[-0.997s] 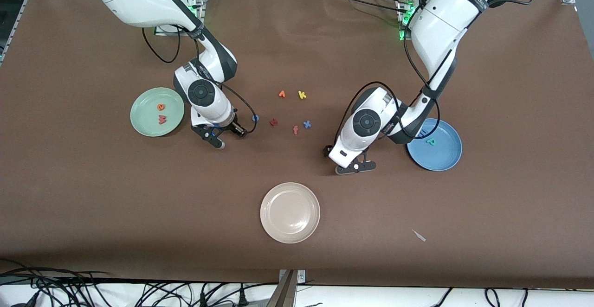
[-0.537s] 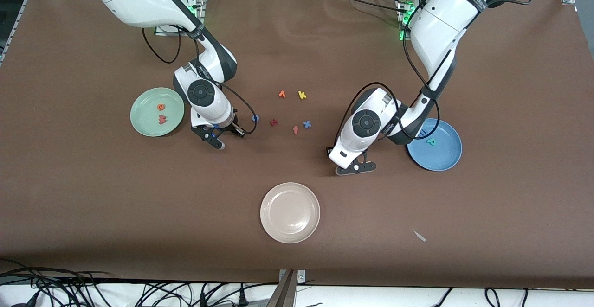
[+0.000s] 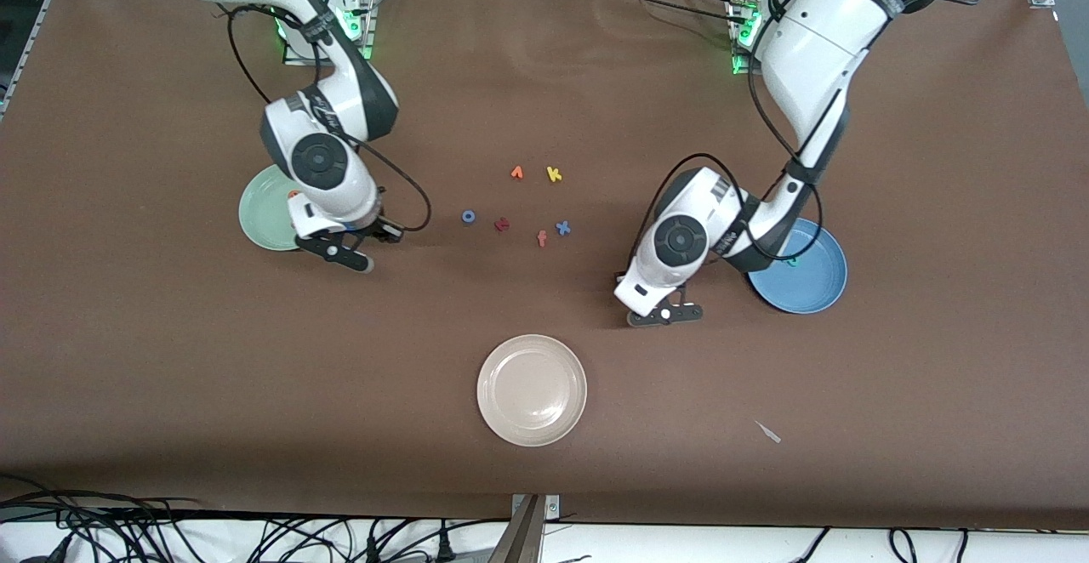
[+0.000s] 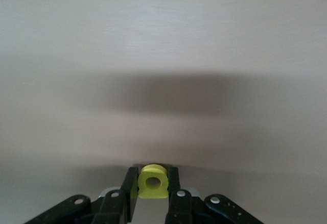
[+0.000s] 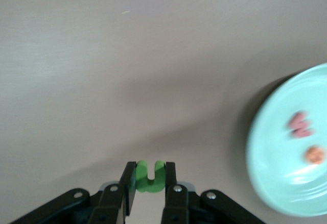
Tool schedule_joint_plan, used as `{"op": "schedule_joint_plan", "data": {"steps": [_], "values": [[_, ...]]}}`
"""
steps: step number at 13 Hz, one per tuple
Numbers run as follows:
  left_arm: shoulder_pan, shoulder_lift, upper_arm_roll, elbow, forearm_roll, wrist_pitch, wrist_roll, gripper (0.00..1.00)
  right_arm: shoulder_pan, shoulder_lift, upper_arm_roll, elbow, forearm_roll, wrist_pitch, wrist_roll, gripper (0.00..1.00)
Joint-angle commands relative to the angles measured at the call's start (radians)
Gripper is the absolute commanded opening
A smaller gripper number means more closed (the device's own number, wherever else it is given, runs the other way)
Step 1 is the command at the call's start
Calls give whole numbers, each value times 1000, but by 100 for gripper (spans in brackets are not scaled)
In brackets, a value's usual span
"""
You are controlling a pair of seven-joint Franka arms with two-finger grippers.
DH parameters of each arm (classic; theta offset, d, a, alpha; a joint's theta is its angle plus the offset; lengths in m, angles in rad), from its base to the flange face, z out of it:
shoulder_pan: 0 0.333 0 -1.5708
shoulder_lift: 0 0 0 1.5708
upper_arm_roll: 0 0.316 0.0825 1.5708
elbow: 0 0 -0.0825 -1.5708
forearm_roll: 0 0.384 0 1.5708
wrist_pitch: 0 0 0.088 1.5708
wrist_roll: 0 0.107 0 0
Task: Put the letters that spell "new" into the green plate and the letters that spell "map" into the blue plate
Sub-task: 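Drop the u on the green plate while the left gripper drops a on blue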
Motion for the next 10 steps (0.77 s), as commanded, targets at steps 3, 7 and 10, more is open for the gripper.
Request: {"op": "schedule_joint_plan", "data": {"steps": [3, 7, 10], "values": [[151, -48, -7, 71, -7, -358, 473, 3, -3, -160, -156, -228, 15, 51, -298, 7], [306, -51, -5, 52, 2, -447, 903, 4, -4, -168, -262, -311, 43, 127, -495, 7], [363, -37, -4, 37, 4, -446, 1050, 36, -4, -128, -349, -360, 44, 261, -639, 8]]}}
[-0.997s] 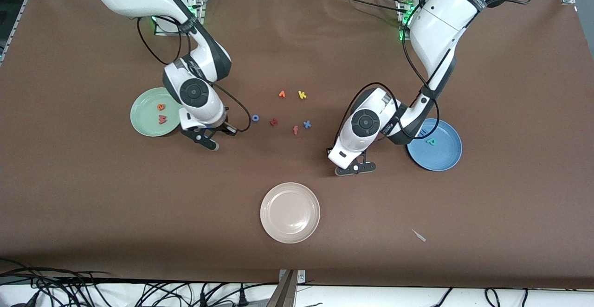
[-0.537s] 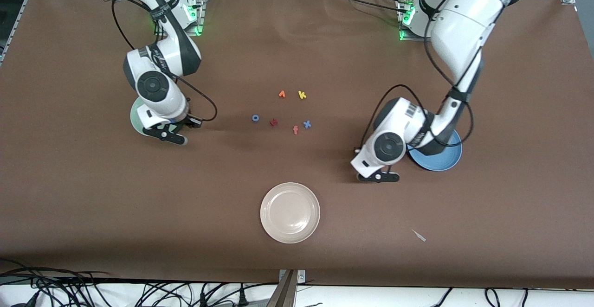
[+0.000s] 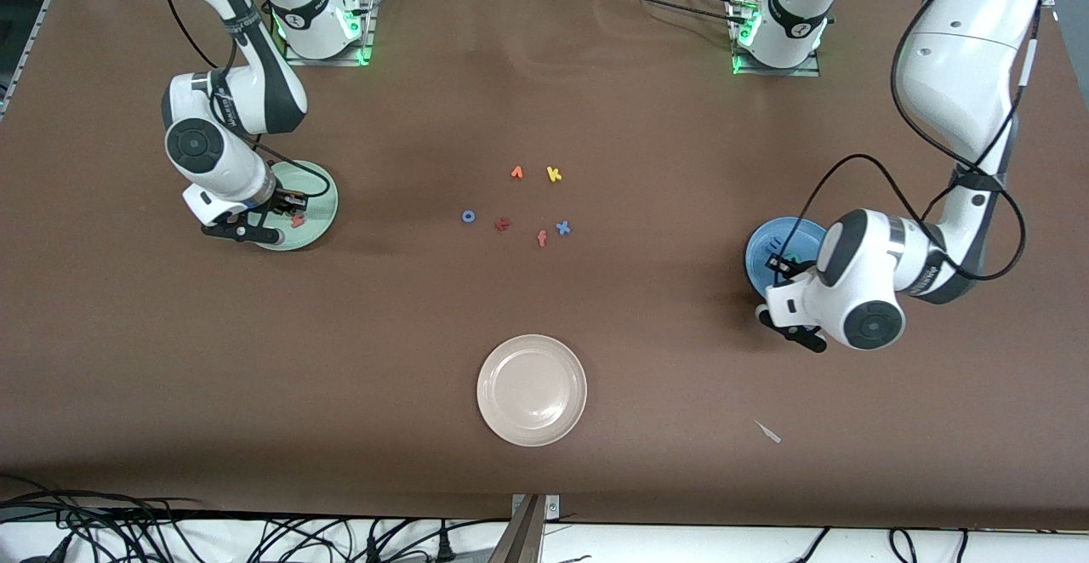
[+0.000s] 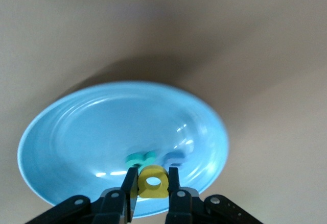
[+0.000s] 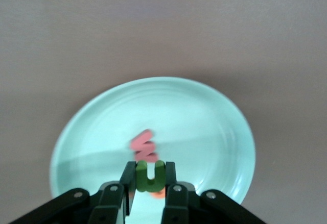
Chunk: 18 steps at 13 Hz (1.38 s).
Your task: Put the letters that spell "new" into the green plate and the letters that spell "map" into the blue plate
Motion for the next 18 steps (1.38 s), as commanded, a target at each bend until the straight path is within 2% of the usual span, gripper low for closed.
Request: {"op": "schedule_joint_plan", "data": {"steps": [1, 2, 3, 4, 5, 7, 8, 10, 13, 16, 18], "values": [[17, -1, -5, -14, 2, -12, 152, 95, 3, 12, -40, -40, 22, 73, -93, 11], [33, -2, -4, -8, 0, -15, 184, 100, 1, 24, -43, -39, 20, 76, -98, 12], [55, -9, -5, 0, -9, -24, 189, 100, 1, 36, -48, -39, 22, 99, -113, 25], [65, -13, -7, 13, -10, -42, 183, 100, 1, 32, -52, -37, 20, 97, -118, 78], [68, -16, -5, 33, -9, -64, 180, 100, 3, 20, -49, -31, 20, 81, -114, 100], [76, -28, -5, 85, -10, -140, 175, 100, 3, 7, -48, -11, 20, 41, -118, 100], [82, -33, -4, 99, -10, -171, 165, 100, 3, -31, -45, 3, 20, 16, -118, 100], [118, -61, -8, 101, -21, -182, 98, 100, 4, -92, -19, 84, 19, -162, -124, 100], [138, -114, -7, 98, -46, -202, -14, 100, 4, -102, 12, 330, 22, -495, -138, 100], [158, -195, -5, 66, -79, -198, -201, 100, 8, -102, 32, 568, 92, -675, -233, 100], [188, -335, -5, -61, -82, -111, -234, 100, -24, -121, 34, 665, 170, -758, -268, 100]]}}
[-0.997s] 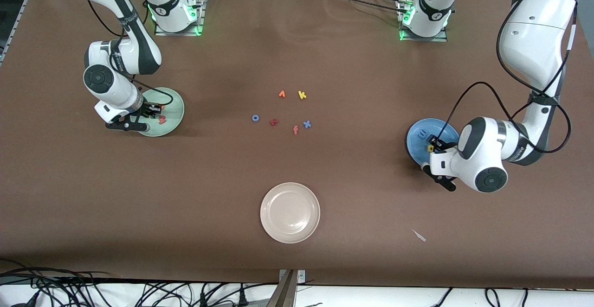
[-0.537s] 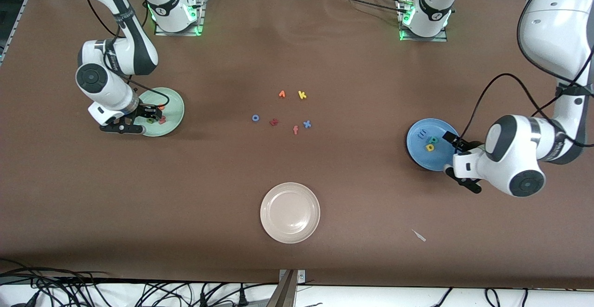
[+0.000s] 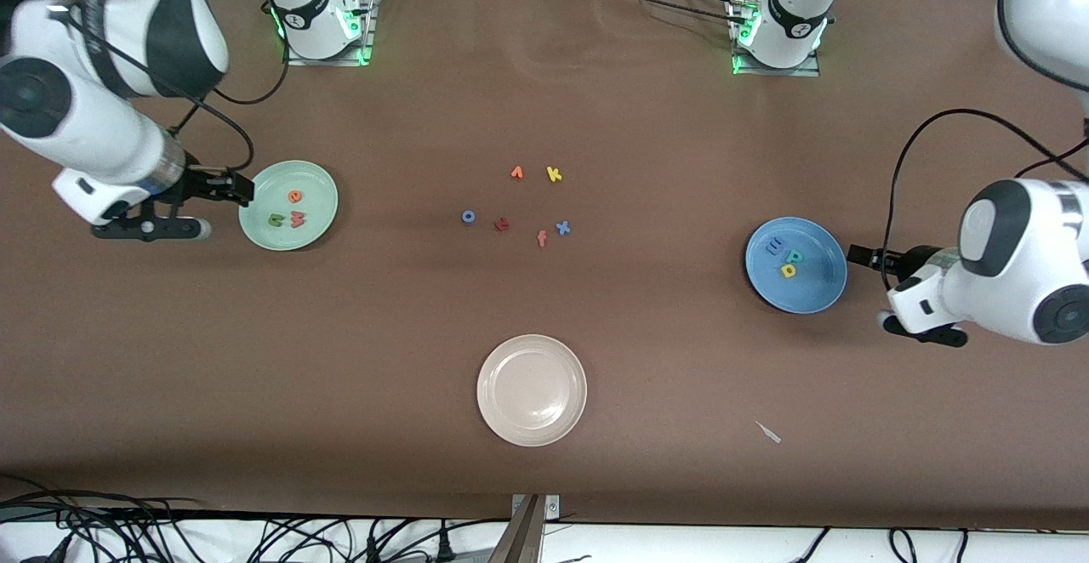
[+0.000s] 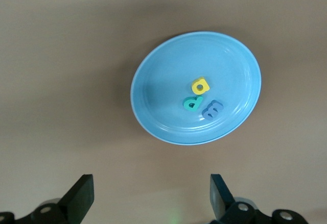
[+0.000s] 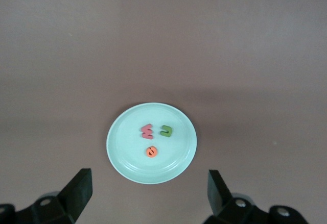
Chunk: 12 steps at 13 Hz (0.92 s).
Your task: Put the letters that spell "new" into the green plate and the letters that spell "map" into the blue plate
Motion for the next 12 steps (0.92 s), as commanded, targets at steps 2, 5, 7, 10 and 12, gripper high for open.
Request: {"op": "schedule_joint_plan", "data": {"steps": [2, 5, 7, 10, 12], "values": [[22, -334, 42, -329, -74, 206, -47, 100, -100, -20, 5, 136, 99, -124, -53, 100], [12, -532, 83, -477, -238, 281, -144, 100, -149, -35, 42, 223, 94, -166, -58, 100], [-26, -570, 101, -457, -243, 271, -287, 100, -148, -31, 35, 221, 80, -199, -56, 100], [-58, -589, 110, -359, -242, 138, -306, 100, -121, -35, 6, 222, 76, -206, -56, 100], [-63, -591, 110, -261, -230, 35, -307, 100, -120, -114, -3, 158, 102, -320, -42, 100]]}}
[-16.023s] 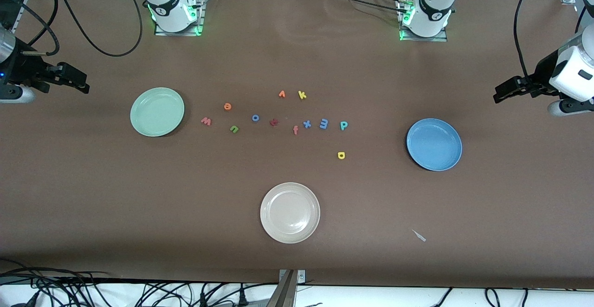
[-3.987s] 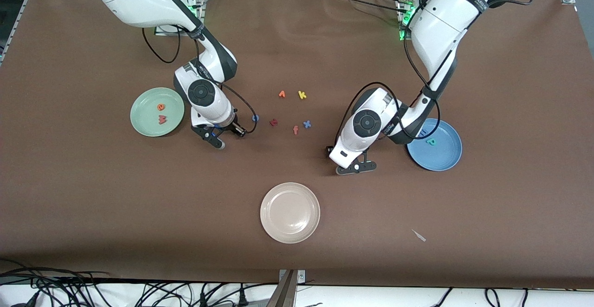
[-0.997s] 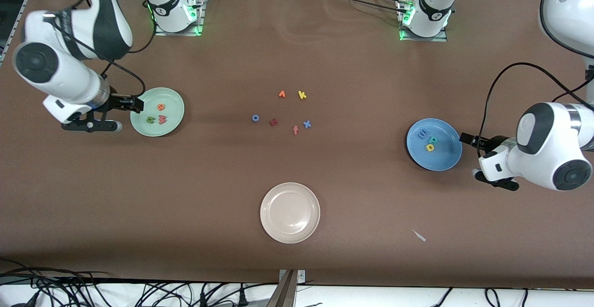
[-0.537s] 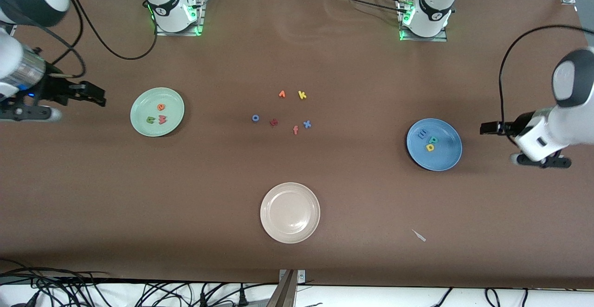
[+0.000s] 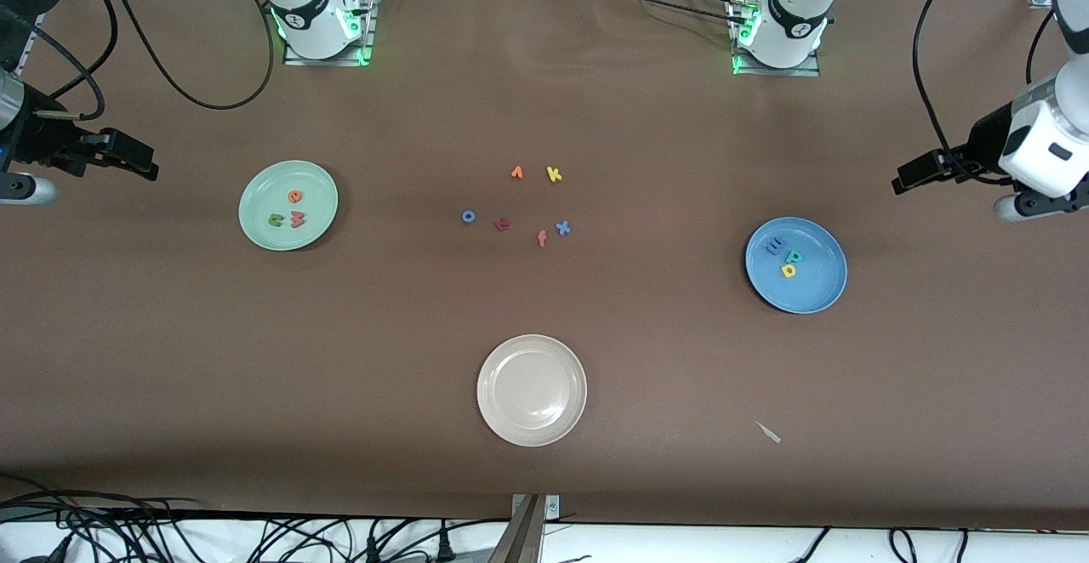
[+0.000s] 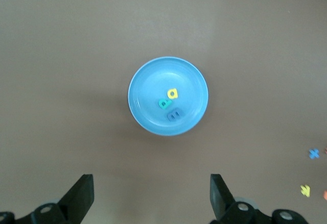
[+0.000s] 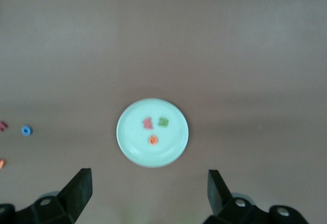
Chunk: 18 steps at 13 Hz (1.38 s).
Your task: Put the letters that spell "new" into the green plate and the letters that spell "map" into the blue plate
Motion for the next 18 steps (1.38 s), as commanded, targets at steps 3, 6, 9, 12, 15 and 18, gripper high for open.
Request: {"op": "schedule_joint_plan", "data": {"steps": [3, 6, 9, 12, 15, 18], "values": [[-12, 7, 12, 134, -10, -133, 10, 100, 9, -104, -21, -124, 43, 114, -110, 100], [8, 25, 9, 133, 9, -113, 49, 100, -17, -51, 5, -28, 34, 82, -143, 100], [-2, 27, 7, 128, 70, -93, 95, 100, -67, -46, 50, -13, 46, 45, -91, 100], [-1, 30, 7, 123, 78, -78, 95, 100, -63, -51, 48, -21, 48, 53, -19, 100], [-1, 30, 7, 120, 78, -76, 96, 100, -62, -67, 47, -38, 48, 59, -16, 100], [-2, 30, 7, 120, 78, -73, 96, 100, -62, -67, 45, -40, 48, 62, -16, 100]]}}
